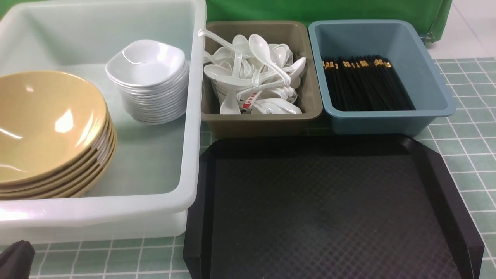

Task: On blue table put chopsticks spoon bowls plates into blue grey white boxes.

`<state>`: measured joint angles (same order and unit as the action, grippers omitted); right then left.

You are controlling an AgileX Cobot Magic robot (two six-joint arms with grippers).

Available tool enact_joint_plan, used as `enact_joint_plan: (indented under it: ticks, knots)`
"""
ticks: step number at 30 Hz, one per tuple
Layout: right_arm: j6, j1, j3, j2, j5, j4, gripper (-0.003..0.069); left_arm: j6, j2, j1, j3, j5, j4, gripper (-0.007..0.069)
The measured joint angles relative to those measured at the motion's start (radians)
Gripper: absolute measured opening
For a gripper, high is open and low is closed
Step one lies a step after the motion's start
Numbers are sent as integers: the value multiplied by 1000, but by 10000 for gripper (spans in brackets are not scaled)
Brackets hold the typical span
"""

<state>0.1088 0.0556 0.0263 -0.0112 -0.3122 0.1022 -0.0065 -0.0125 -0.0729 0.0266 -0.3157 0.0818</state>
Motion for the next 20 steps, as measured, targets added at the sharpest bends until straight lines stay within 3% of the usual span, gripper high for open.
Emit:
enact_joint_plan:
  ticks: [20]
  knots:
    - [0,0,0,0,0,0,99,0,0,0,0,0,0,-13]
